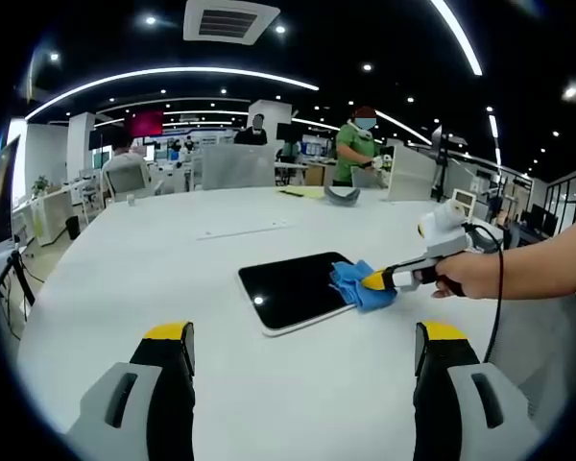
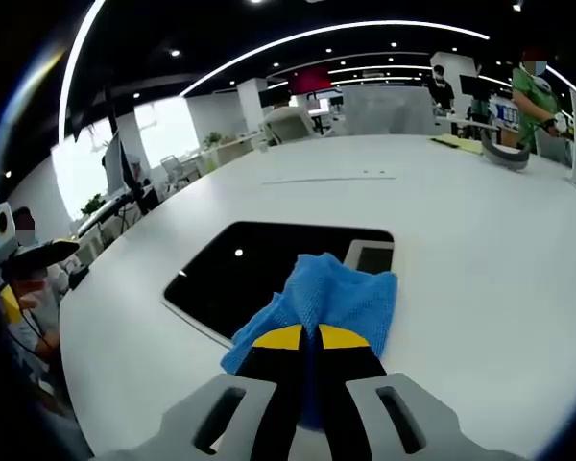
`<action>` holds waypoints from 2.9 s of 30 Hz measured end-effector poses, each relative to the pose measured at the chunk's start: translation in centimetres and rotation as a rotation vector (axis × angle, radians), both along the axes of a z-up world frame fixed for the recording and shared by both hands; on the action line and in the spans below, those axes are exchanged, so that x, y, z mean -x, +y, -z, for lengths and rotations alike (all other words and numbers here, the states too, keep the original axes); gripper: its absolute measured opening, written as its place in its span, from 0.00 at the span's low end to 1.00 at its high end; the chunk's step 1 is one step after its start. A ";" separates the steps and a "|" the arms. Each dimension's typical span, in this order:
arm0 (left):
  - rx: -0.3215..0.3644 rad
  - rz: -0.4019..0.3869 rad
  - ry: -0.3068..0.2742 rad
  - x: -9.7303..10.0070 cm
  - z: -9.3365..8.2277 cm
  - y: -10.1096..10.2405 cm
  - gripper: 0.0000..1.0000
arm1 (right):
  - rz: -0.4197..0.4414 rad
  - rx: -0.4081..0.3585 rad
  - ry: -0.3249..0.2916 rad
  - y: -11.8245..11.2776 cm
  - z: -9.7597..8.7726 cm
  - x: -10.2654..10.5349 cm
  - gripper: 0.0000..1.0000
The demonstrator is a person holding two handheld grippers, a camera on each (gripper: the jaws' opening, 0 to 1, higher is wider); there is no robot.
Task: Wipe the mirror surface with the cleaning cloth until all visible marks leave the cleaned area.
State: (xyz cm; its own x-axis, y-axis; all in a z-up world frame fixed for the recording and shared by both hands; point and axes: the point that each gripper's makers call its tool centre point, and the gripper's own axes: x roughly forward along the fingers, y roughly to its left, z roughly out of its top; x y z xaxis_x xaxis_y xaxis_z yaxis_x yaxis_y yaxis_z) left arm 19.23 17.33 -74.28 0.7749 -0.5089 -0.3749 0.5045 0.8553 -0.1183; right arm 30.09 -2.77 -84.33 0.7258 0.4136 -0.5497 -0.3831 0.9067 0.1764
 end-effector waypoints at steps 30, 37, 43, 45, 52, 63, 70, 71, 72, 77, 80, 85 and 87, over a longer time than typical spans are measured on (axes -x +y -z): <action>-0.011 -0.027 0.020 0.0 0.3 0.9 0.96 | 0.008 0.008 0.002 0.2 0.0 -3.7 0.00; -0.017 -0.035 0.023 0.0 0.4 1.3 0.96 | 0.013 0.007 0.002 0.1 0.0 -4.6 0.00; -0.020 -0.039 0.031 0.0 0.7 1.5 0.96 | 0.019 0.014 0.000 -0.1 -0.1 -5.8 0.00; -0.020 -0.042 0.034 0.0 0.7 1.6 0.96 | 0.020 0.017 0.001 -0.1 0.0 -6.2 0.00; -0.028 -0.046 0.039 -0.1 0.8 1.7 0.96 | 0.024 0.011 0.002 -0.3 0.0 -6.7 0.00; -0.040 -0.043 0.053 -0.2 1.1 1.6 0.96 | 0.029 0.015 -0.004 -0.5 -0.1 -8.4 0.00; -0.043 -0.045 0.060 -0.3 1.4 2.0 0.96 | 0.033 0.022 -0.002 -0.6 0.0 -9.4 0.00; -0.044 -0.045 0.061 -0.3 1.4 2.0 0.96 | 0.033 0.024 -0.001 -0.6 0.0 -9.5 0.00; -0.044 -0.046 0.061 -0.3 1.4 1.9 0.96 | 0.032 0.027 -0.001 -0.6 0.0 -9.5 0.00; -0.044 -0.047 0.064 -0.2 1.5 2.0 0.96 | 0.033 0.019 -0.008 -0.7 0.0 -9.4 0.00; -0.044 -0.045 0.064 -0.2 1.5 1.8 0.96 | 0.031 0.020 -0.013 -0.6 0.0 -9.3 0.00; -0.040 -0.046 0.061 -0.2 1.4 1.7 0.96 | 0.026 0.019 -0.018 -0.6 0.0 -9.4 0.00; -0.038 -0.048 0.061 -0.2 1.4 1.8 0.96 | 0.025 0.025 -0.016 -0.5 0.0 -9.4 0.00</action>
